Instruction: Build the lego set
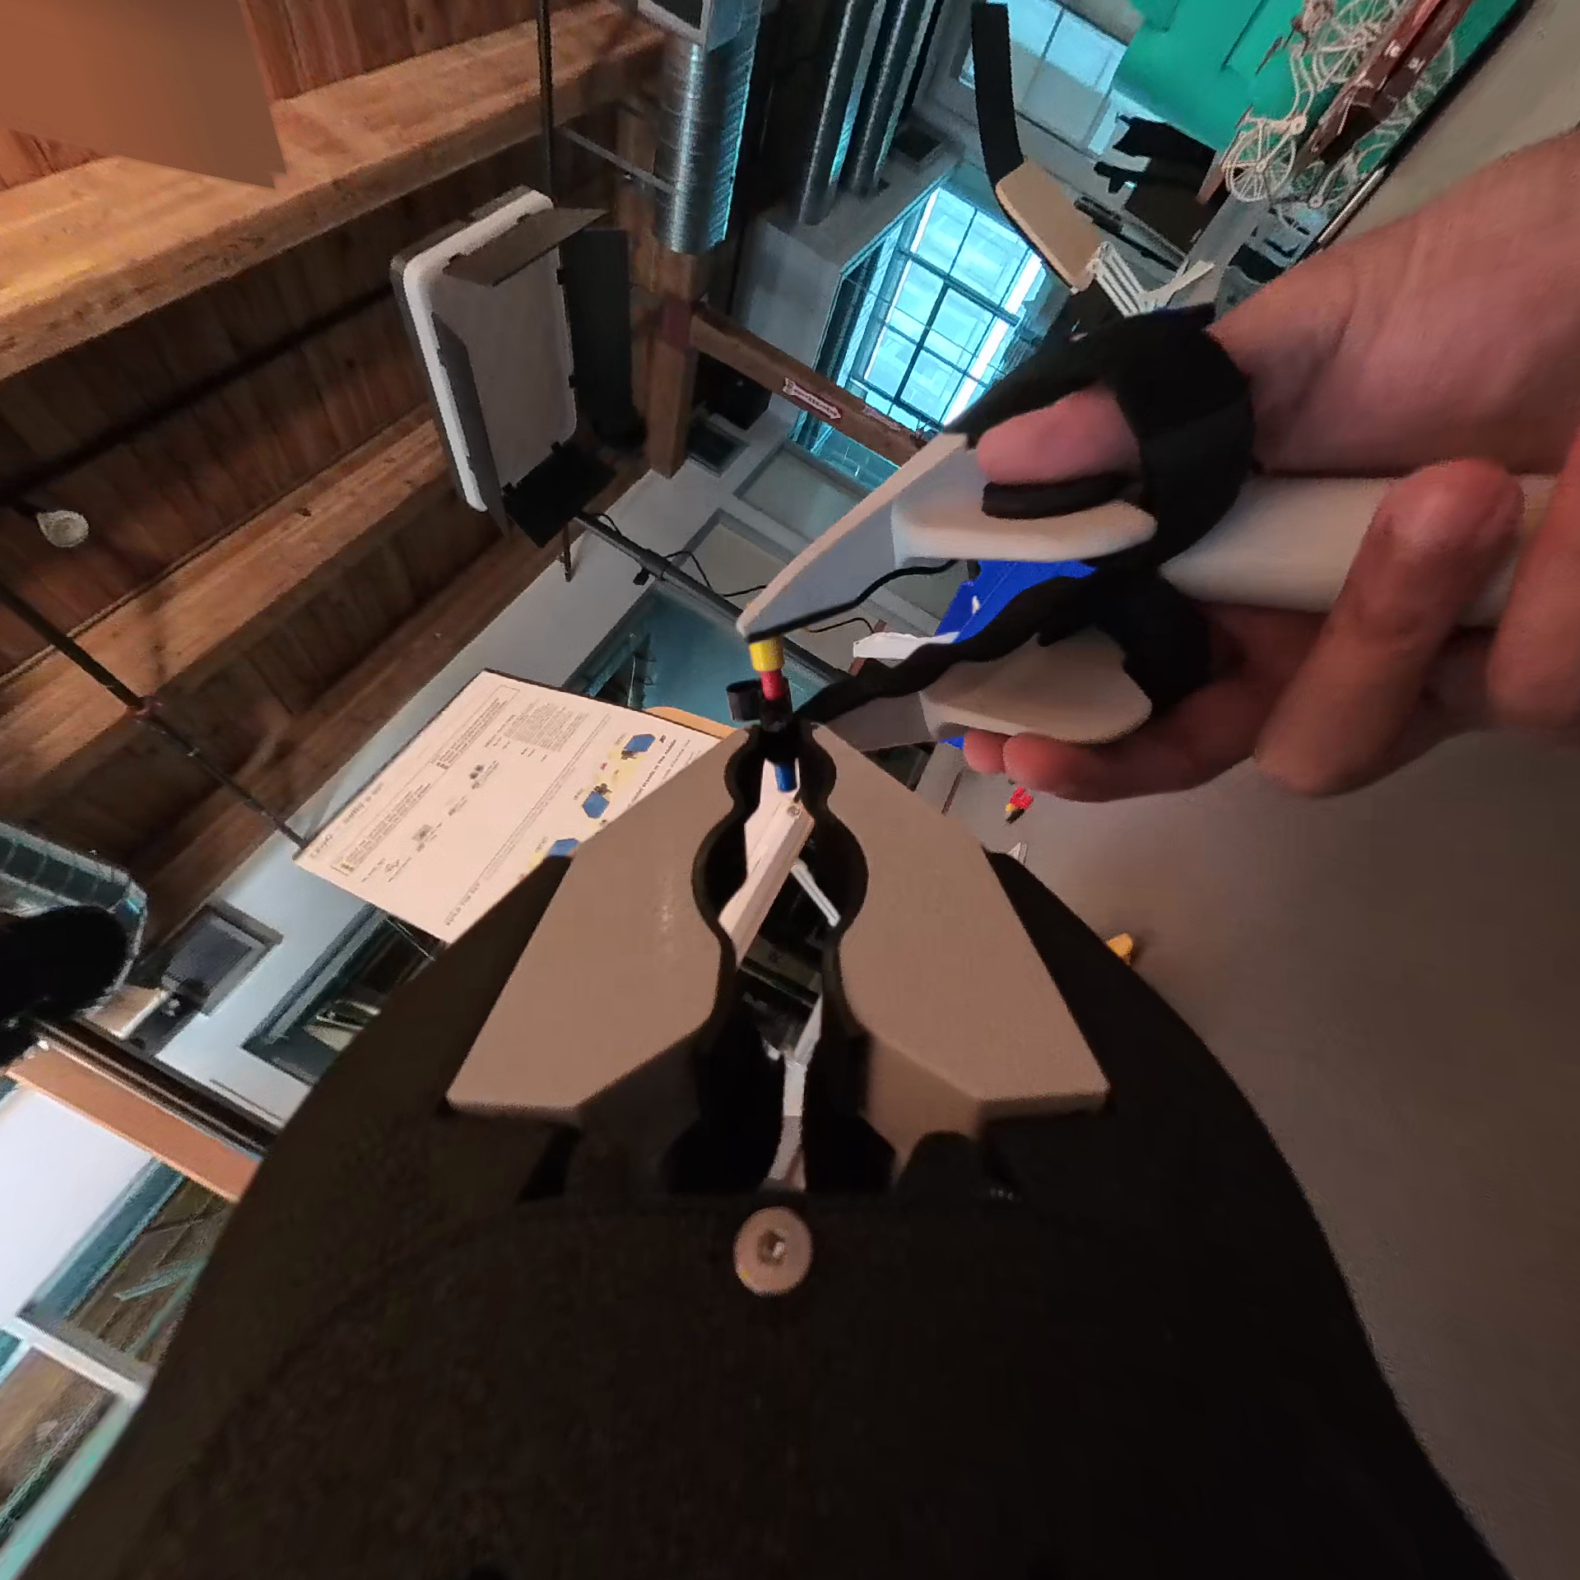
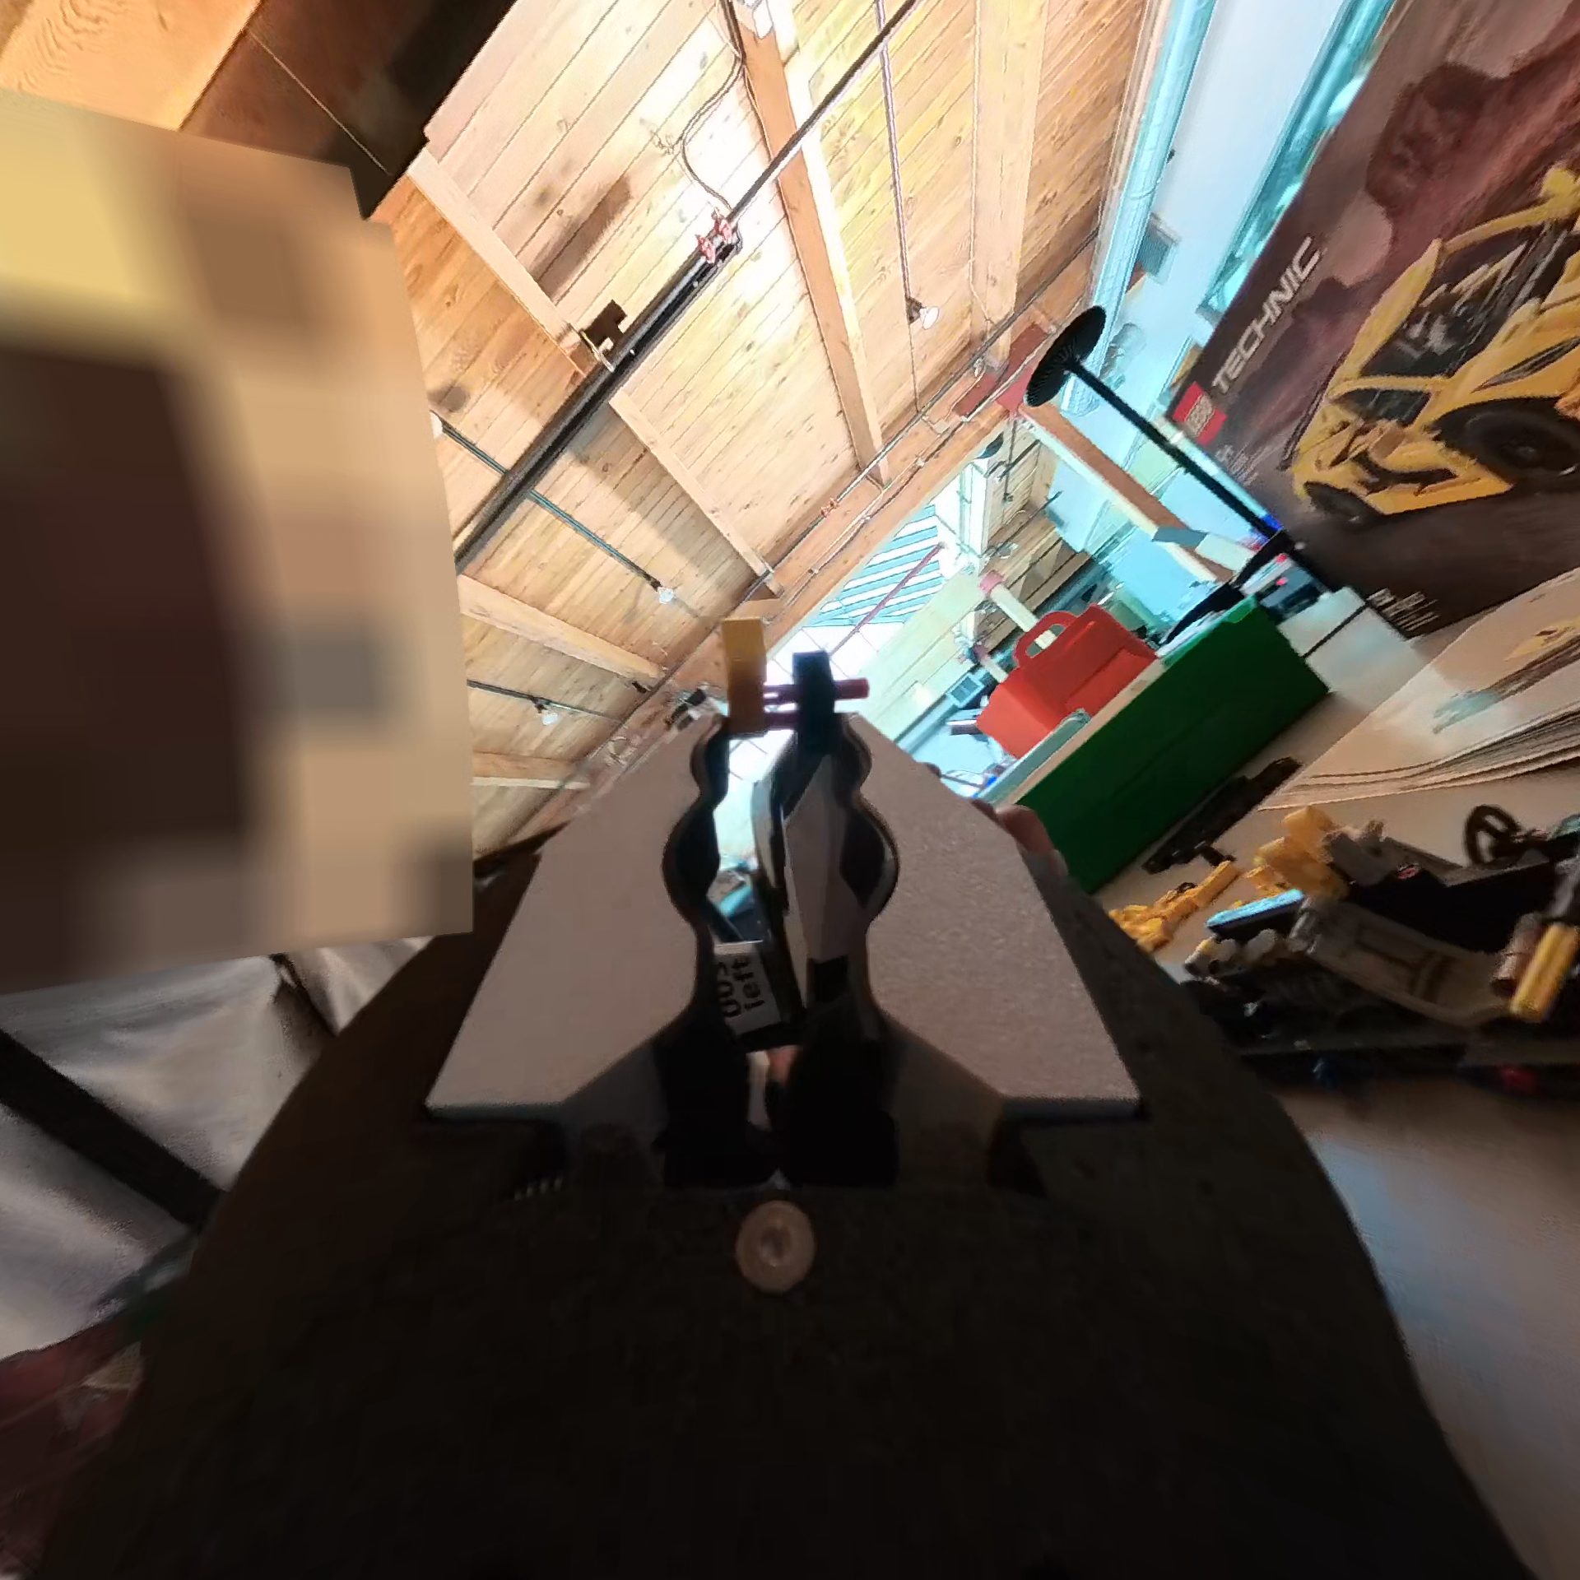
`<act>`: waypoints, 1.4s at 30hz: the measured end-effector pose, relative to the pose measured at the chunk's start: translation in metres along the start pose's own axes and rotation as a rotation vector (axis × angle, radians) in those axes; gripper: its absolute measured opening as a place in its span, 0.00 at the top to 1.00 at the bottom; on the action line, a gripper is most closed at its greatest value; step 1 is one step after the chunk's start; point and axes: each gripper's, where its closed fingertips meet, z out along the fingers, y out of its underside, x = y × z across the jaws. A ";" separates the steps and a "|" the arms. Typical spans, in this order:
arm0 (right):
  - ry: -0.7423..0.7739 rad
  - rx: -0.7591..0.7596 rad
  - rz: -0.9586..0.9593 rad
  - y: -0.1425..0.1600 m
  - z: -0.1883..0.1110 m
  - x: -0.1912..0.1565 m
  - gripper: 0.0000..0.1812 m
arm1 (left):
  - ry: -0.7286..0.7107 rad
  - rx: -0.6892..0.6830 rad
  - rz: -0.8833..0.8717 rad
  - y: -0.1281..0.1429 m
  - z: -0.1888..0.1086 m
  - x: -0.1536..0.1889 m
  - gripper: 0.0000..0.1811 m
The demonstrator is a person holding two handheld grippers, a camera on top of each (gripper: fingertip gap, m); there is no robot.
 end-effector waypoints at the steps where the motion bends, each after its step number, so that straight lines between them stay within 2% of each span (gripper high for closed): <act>1: 0.017 -0.006 -0.041 0.000 0.000 0.000 0.87 | 0.002 -0.015 -0.029 0.001 0.000 0.000 0.95; 4: 0.042 -0.020 -0.129 -0.003 -0.002 -0.001 0.87 | 0.085 -0.037 -0.247 0.001 0.002 0.002 0.95; 6: 0.046 -0.046 -0.205 -0.010 -0.006 -0.005 0.88 | 0.194 -0.013 -0.501 -0.001 0.002 0.003 0.87; 9: 0.057 -0.133 -0.368 -0.012 -0.012 -0.011 0.87 | 0.412 0.065 -0.869 -0.013 -0.001 0.007 0.86; 13: 0.072 -0.278 -0.557 0.006 -0.015 -0.011 0.87 | 0.619 0.073 -1.120 -0.018 -0.004 0.021 0.84; 17: 0.069 -0.335 -0.585 0.016 -0.016 -0.010 0.87 | 0.628 0.039 -1.096 -0.015 -0.004 0.027 0.84; 19: 0.074 -0.355 -0.614 0.020 -0.015 -0.008 0.87 | 0.617 0.036 -1.057 -0.014 -0.004 0.028 0.90; 24: 0.120 -0.353 -0.643 0.019 -0.016 -0.001 0.86 | 0.600 0.005 -1.009 -0.007 -0.004 0.029 0.90; 30: 0.154 -0.375 -0.634 0.021 -0.016 0.005 0.83 | 0.611 -0.010 -0.946 -0.004 -0.005 0.033 0.90; 34: 0.139 -0.363 -0.687 0.023 -0.014 0.002 0.75 | 0.661 0.000 -0.931 -0.011 -0.009 0.038 0.90; 38: 0.134 -0.324 -0.801 0.020 -0.013 -0.003 0.80 | 0.688 -0.019 -0.963 -0.009 -0.010 0.041 0.90; 42: 0.119 -0.333 -0.798 0.023 -0.013 -0.004 0.82 | 0.694 -0.020 -0.952 -0.009 -0.010 0.042 0.90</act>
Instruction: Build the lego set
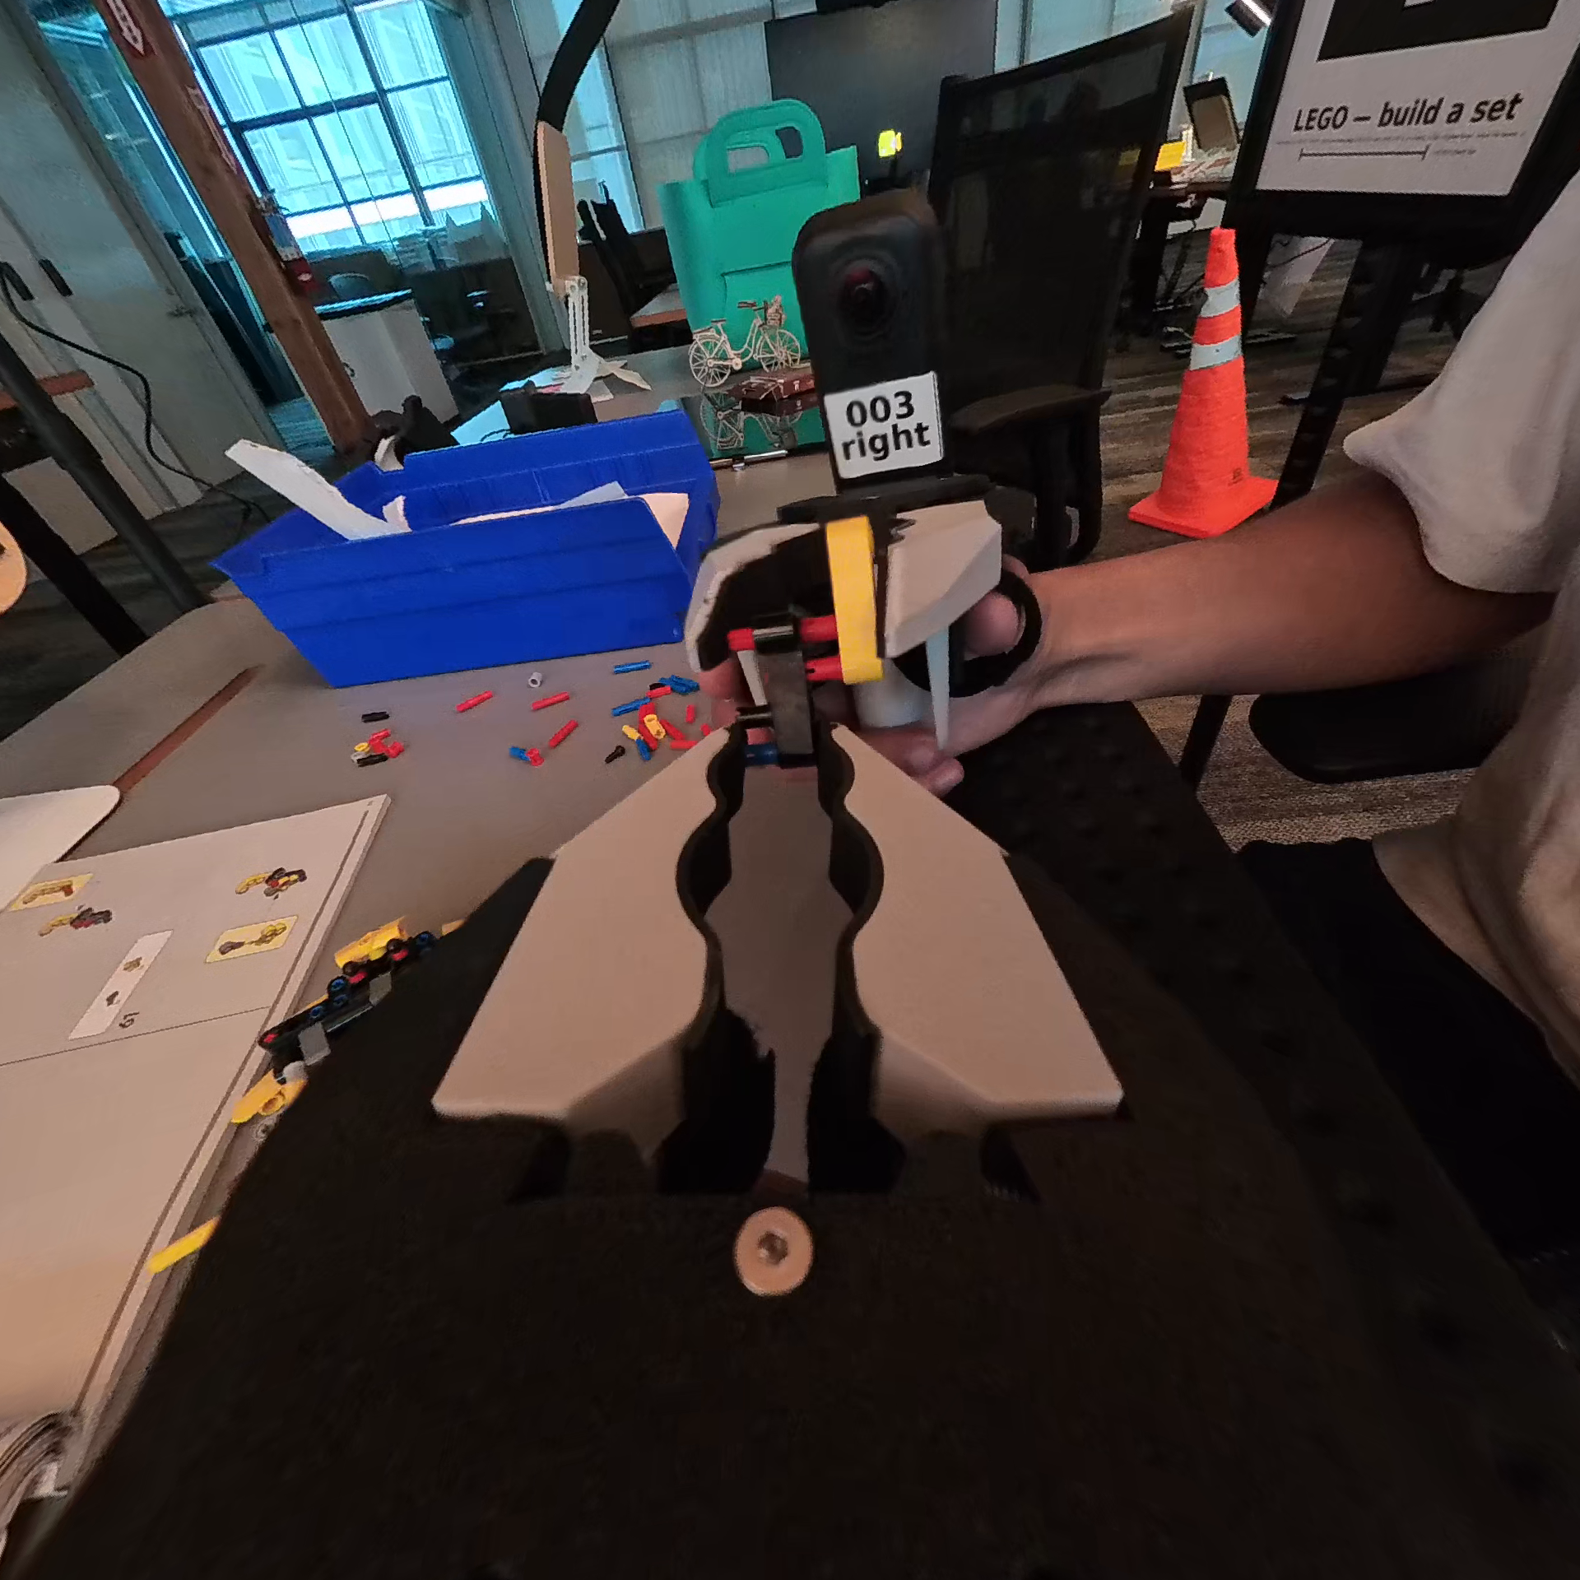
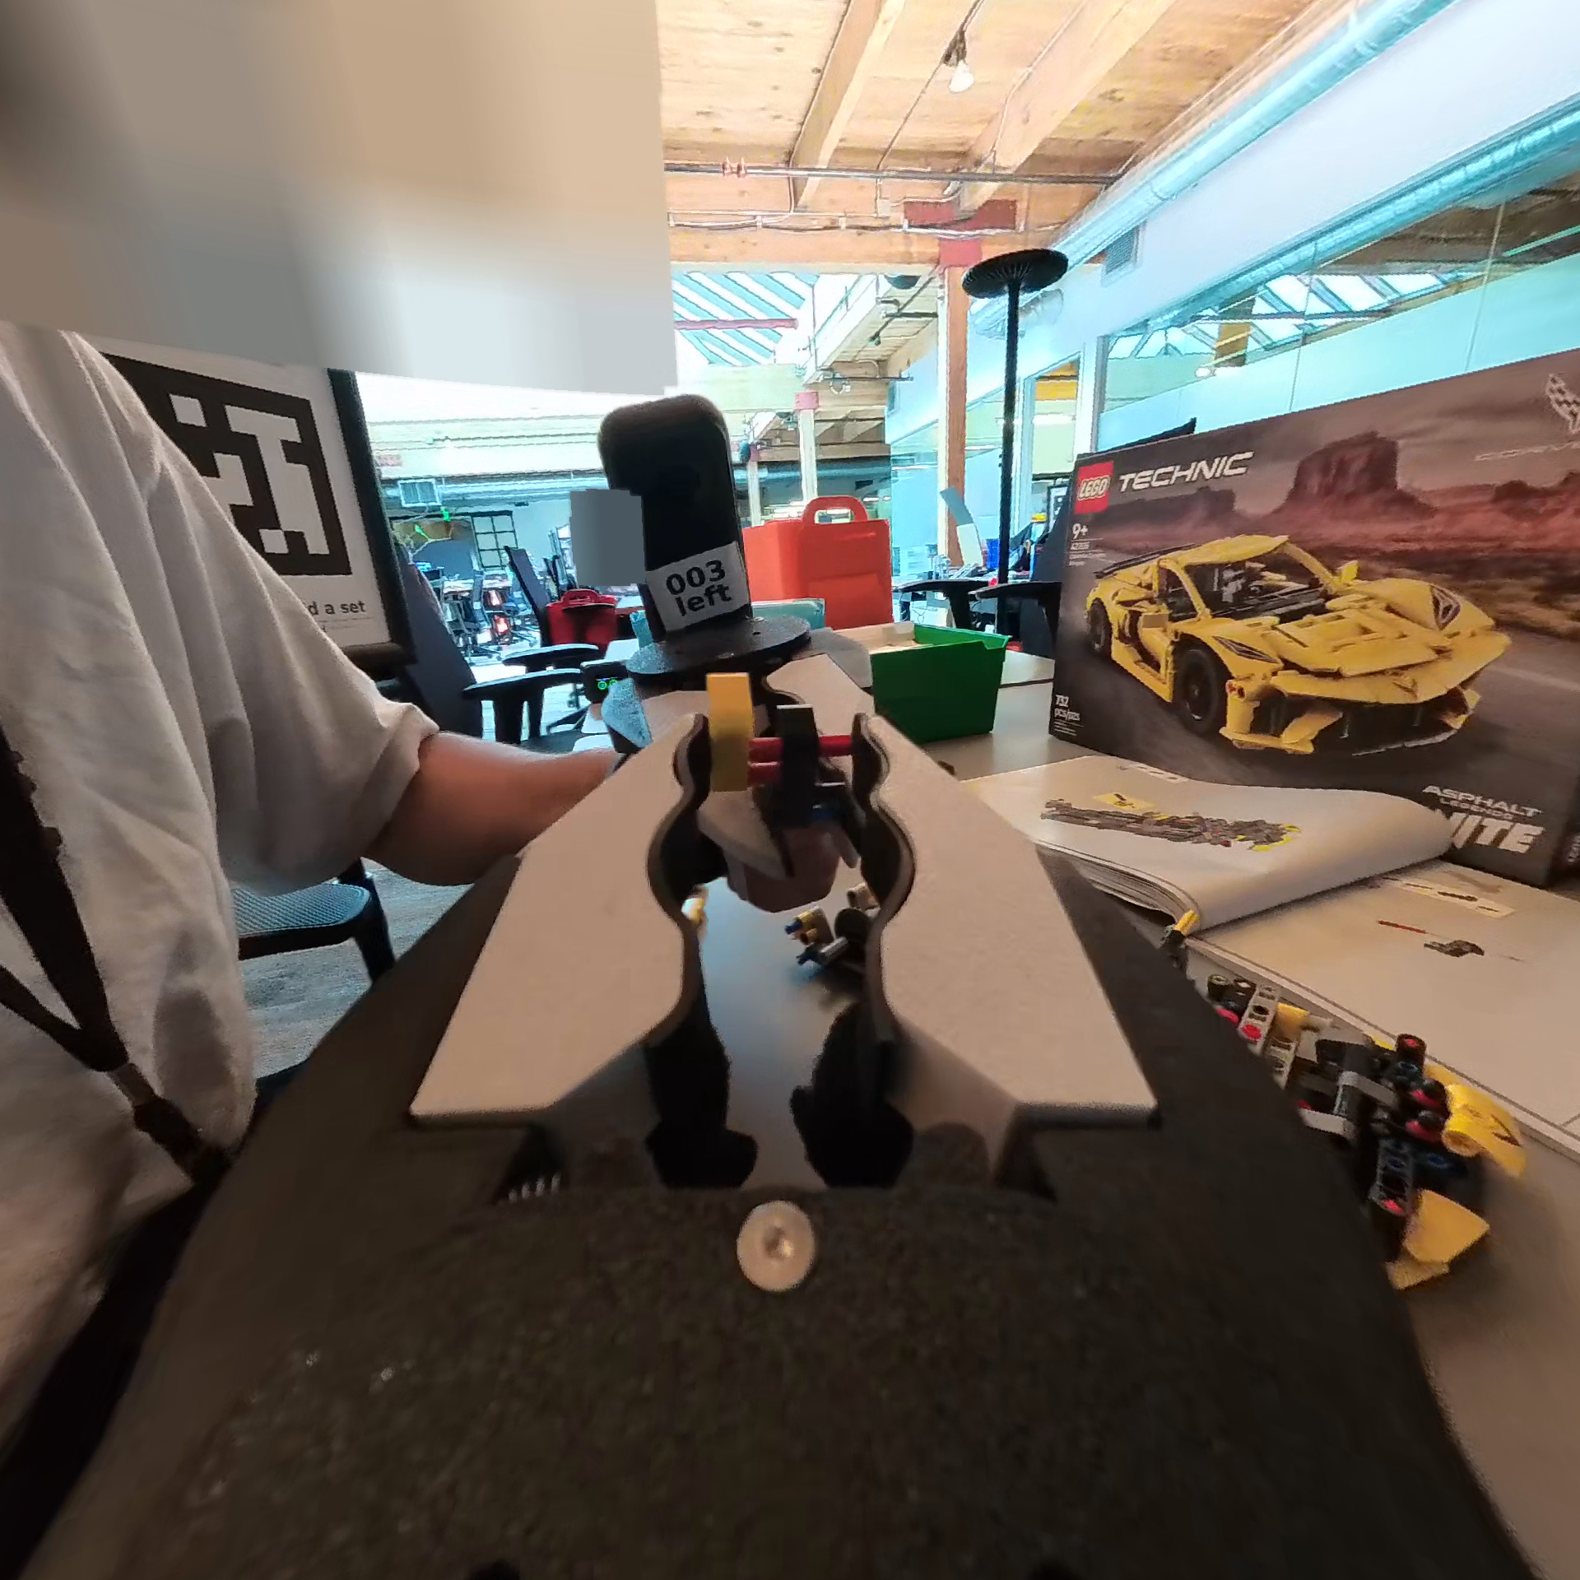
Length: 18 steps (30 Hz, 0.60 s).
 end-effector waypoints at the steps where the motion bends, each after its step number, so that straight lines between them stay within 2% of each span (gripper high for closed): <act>1: -0.006 -0.005 0.014 0.001 0.000 0.000 0.82 | 0.002 -0.004 0.000 0.001 0.000 0.000 0.90; 18: -0.050 -0.050 0.056 0.005 -0.002 -0.002 0.84 | -0.016 -0.033 0.079 0.001 0.000 0.006 0.91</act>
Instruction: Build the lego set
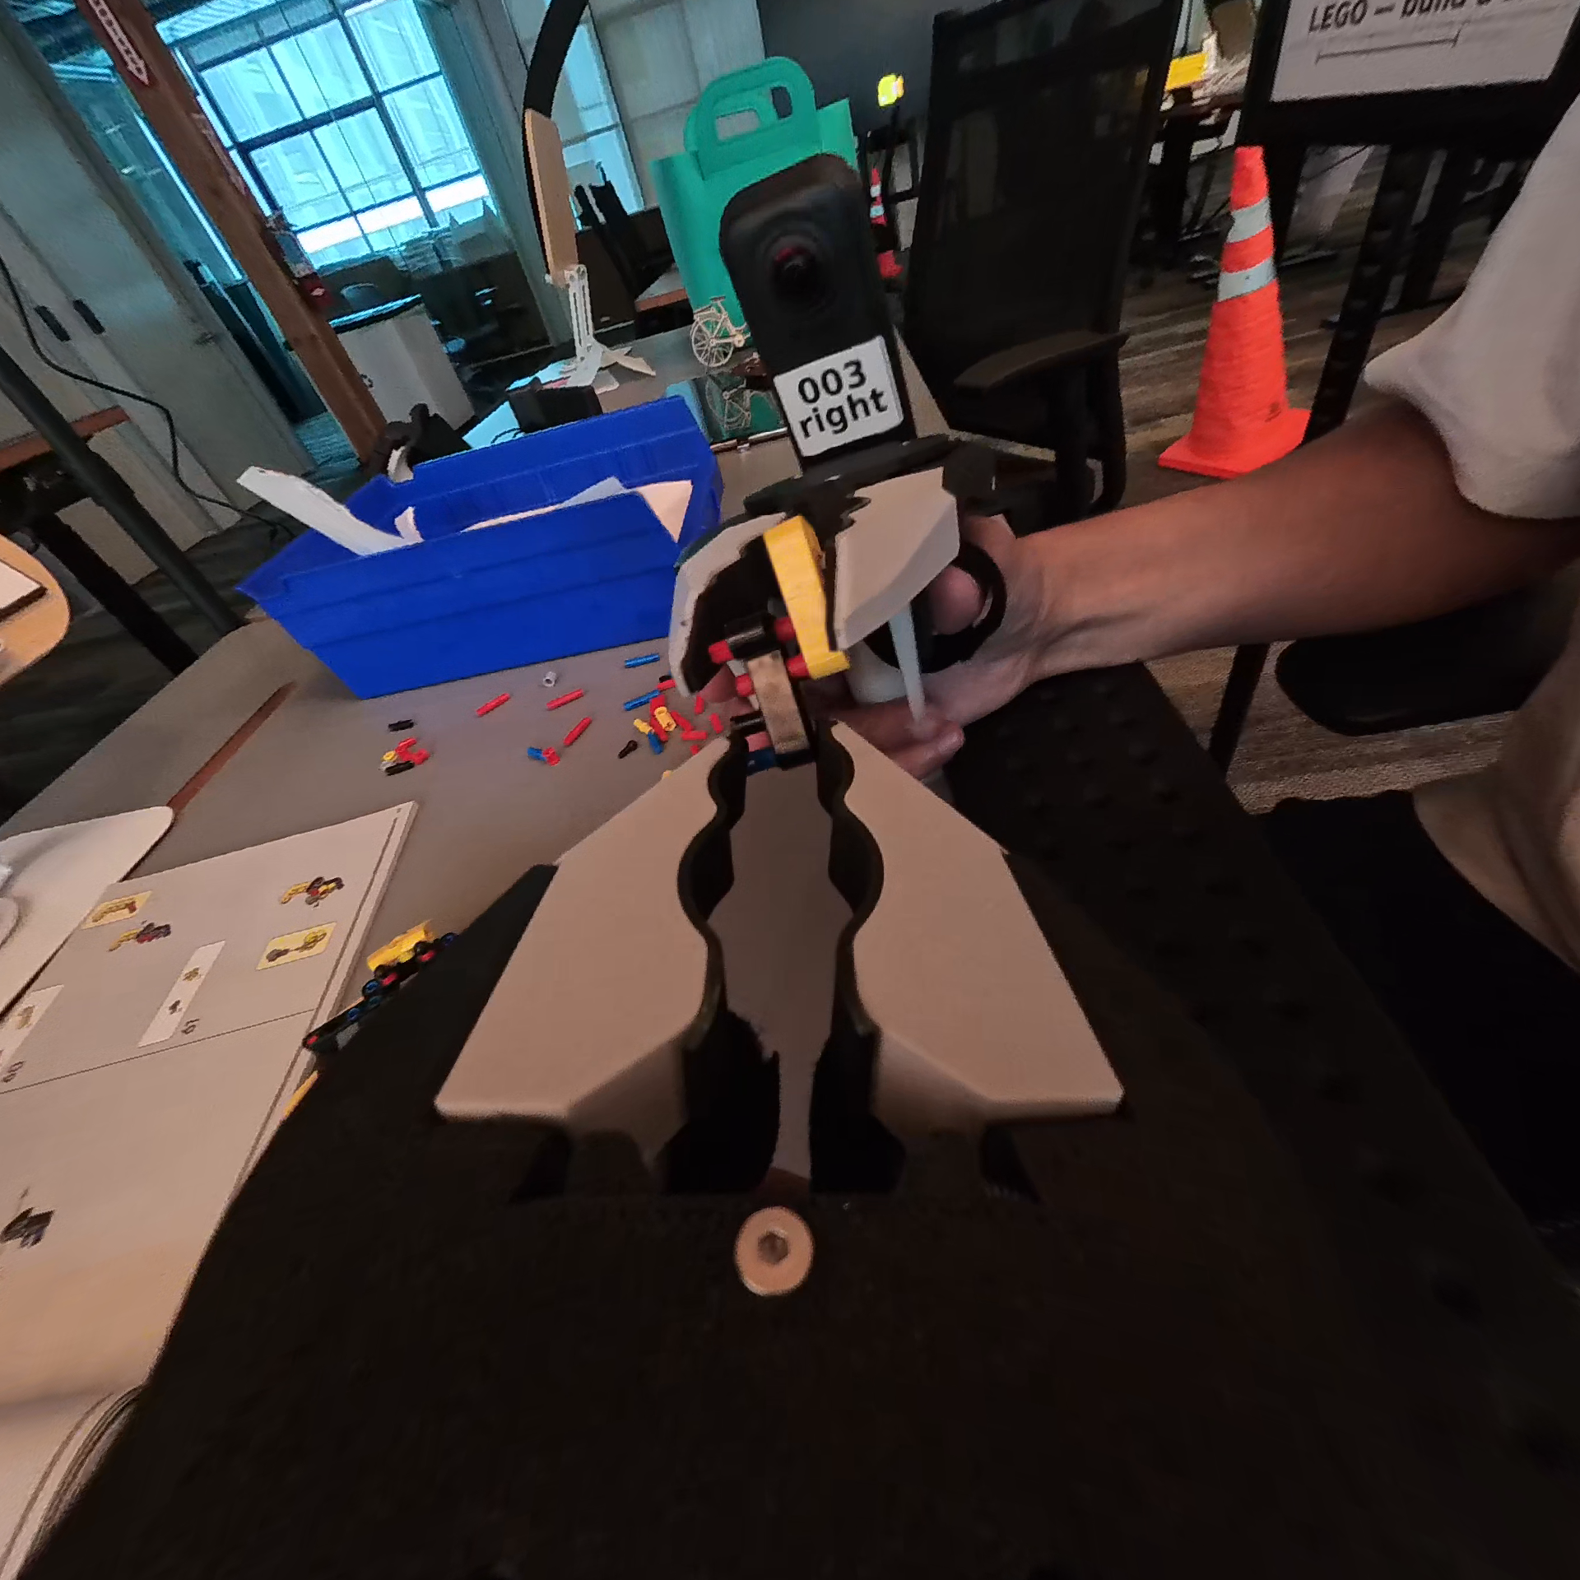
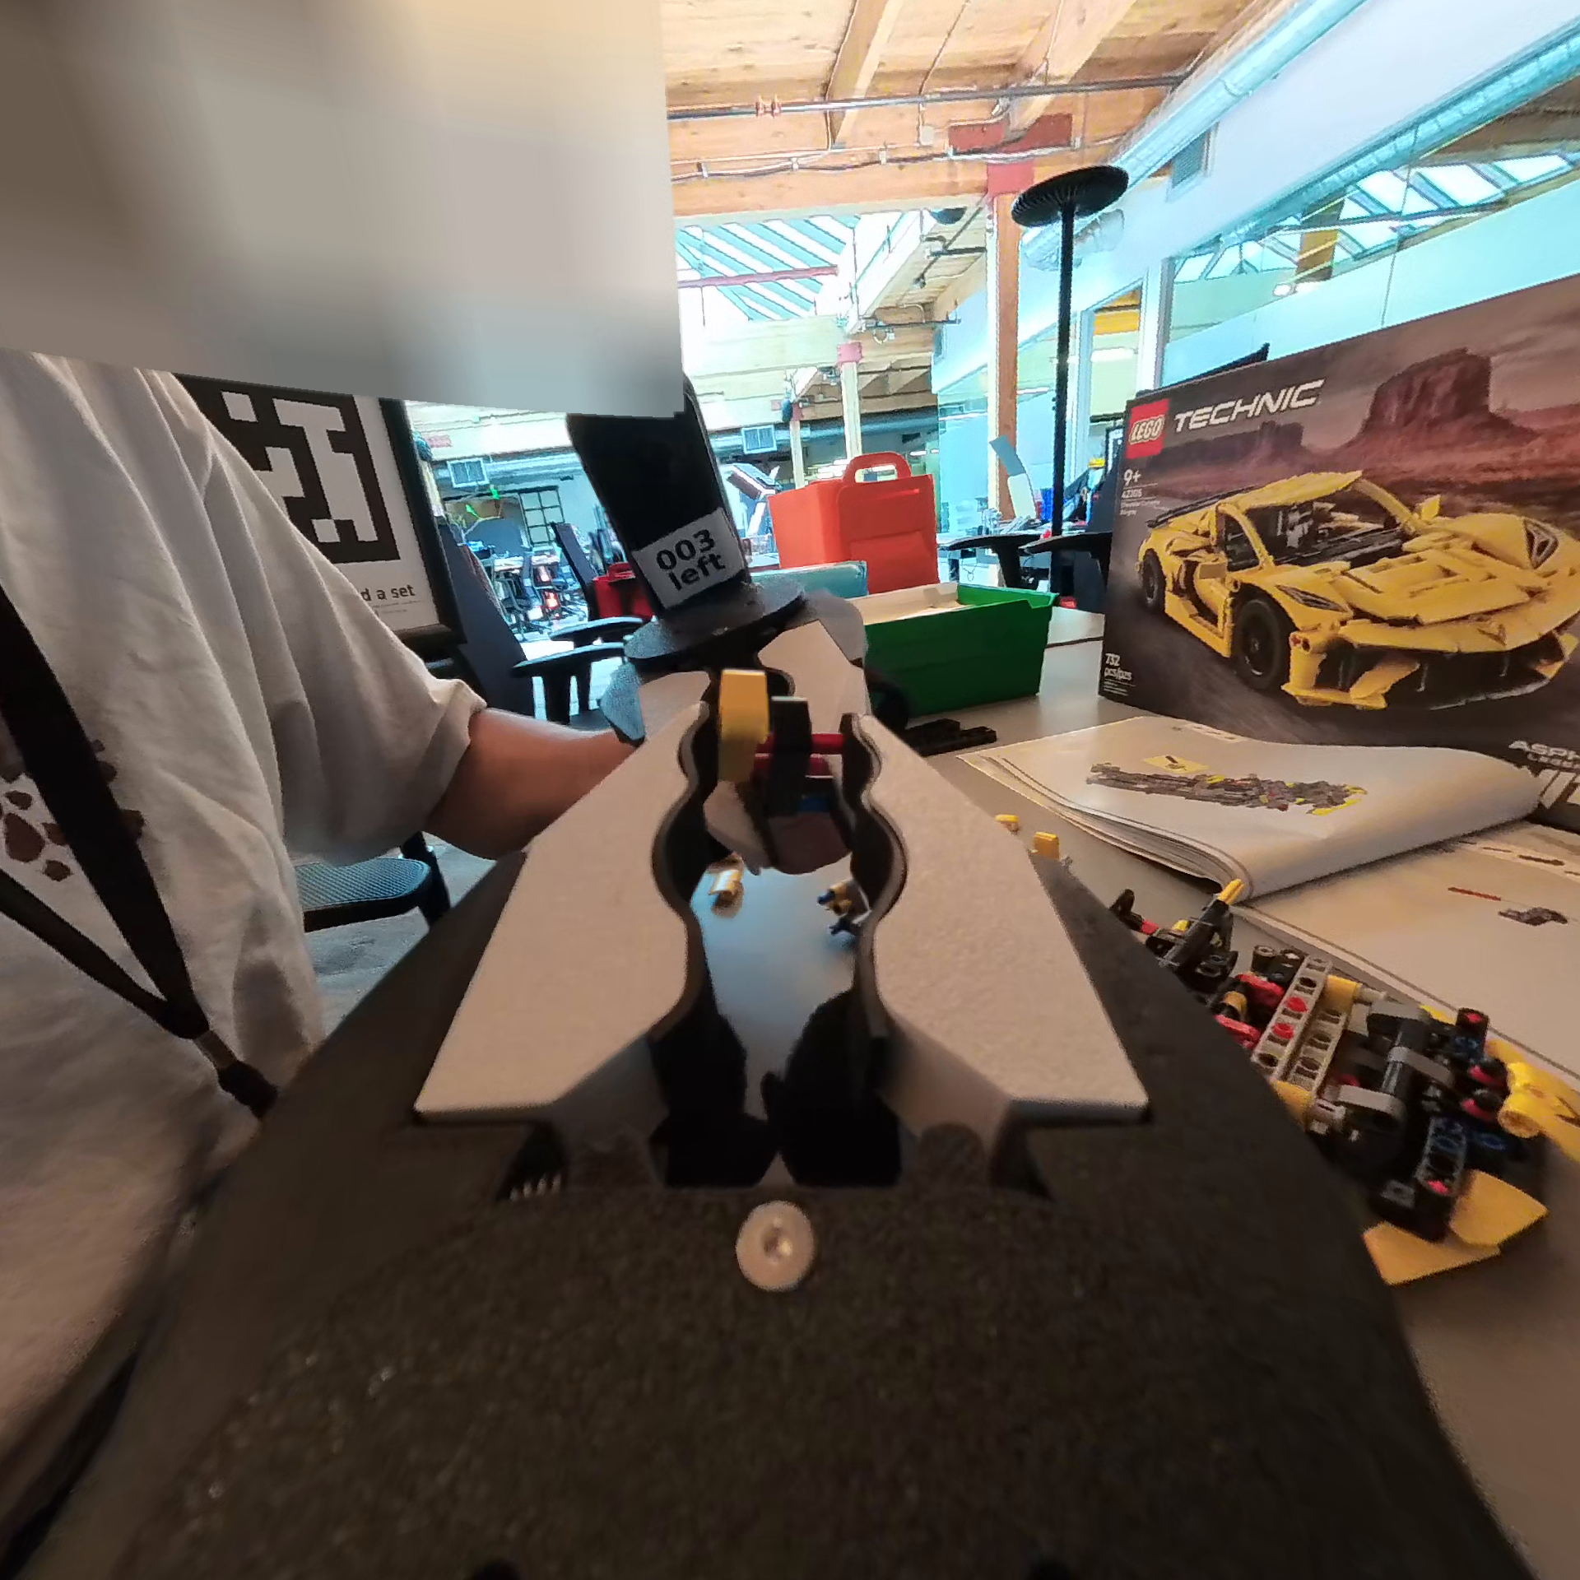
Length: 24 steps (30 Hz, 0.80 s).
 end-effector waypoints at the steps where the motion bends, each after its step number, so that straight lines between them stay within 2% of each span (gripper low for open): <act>1: 0.007 -0.004 -0.009 0.001 0.000 0.001 0.84 | -0.011 -0.010 0.013 0.001 0.000 -0.001 0.91; 13: -0.032 0.027 0.008 -0.002 -0.001 -0.005 0.87 | -0.030 -0.017 0.084 -0.004 0.001 0.005 0.91; 17: -0.013 0.051 0.107 -0.004 -0.001 0.006 0.87 | -0.054 0.001 0.018 -0.001 0.003 -0.005 0.91; 20: 0.095 0.057 0.062 -0.004 -0.003 0.020 0.87 | -0.204 -0.019 0.080 0.002 0.001 -0.026 0.90; 24: 0.261 0.038 0.083 0.002 -0.010 0.048 0.80 | -0.527 -0.177 0.330 0.014 -0.011 -0.062 0.90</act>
